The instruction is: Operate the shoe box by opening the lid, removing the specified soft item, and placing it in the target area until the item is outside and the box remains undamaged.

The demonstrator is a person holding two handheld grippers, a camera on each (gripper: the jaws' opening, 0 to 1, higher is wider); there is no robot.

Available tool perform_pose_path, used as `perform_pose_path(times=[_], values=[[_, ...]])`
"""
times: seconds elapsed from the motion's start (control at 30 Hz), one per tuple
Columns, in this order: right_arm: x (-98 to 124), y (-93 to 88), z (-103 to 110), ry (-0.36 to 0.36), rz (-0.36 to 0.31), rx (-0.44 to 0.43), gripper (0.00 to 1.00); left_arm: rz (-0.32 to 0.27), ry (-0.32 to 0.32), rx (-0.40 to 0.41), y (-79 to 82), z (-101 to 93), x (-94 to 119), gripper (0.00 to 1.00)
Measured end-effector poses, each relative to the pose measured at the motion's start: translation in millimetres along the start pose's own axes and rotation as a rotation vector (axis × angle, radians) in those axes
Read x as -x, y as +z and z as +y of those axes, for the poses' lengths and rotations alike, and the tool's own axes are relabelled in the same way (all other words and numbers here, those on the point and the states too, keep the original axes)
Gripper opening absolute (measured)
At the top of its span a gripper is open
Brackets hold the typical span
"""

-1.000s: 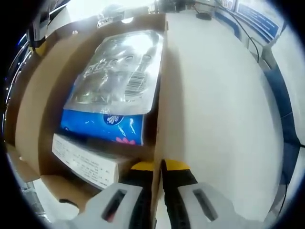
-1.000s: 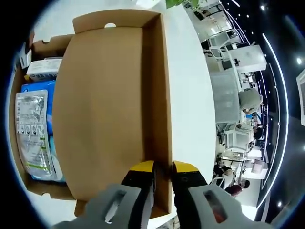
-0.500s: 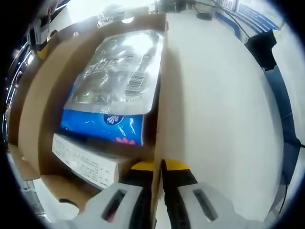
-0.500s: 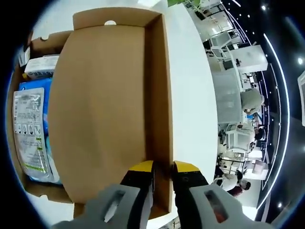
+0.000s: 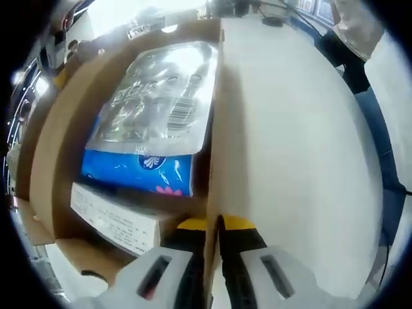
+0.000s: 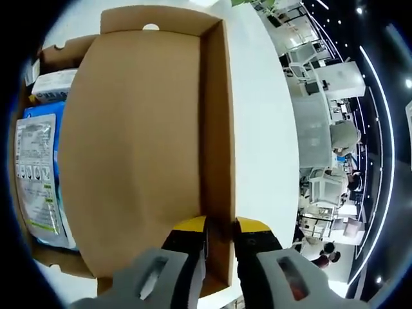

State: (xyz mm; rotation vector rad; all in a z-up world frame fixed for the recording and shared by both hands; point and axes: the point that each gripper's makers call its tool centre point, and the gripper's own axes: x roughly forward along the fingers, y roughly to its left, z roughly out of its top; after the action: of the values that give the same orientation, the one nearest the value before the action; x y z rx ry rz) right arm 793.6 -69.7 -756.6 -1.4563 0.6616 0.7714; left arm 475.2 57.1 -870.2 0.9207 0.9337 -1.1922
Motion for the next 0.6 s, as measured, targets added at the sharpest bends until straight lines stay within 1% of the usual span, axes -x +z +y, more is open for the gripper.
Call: perform_pose_path(times=[0.03, 0.13, 0.33, 0.6], values=[[-4.4, 0.2, 2.9, 0.012, 0.000, 0.000, 0.14, 0.000, 0.000, -0.001, 0.2, -0.5, 1.2, 0.03], [-7.9, 0.4, 5.2, 0.017, -0.001, 0.002, 0.14, 0.001, -0.001, 0.005, 1.0, 0.1, 3.1, 0.03], [-6.8, 0.1, 7.7, 0.023, 0.004, 0.004, 0.14, 0.000, 0.004, -0.003, 0.4, -0.3, 3.0, 0.03], [-16.3, -1.0, 8.7, 0.026, 0.004, 0.000, 0.15, 0.000, 0.006, -0.004, -1.5, 0.8, 0.0, 0.03]])
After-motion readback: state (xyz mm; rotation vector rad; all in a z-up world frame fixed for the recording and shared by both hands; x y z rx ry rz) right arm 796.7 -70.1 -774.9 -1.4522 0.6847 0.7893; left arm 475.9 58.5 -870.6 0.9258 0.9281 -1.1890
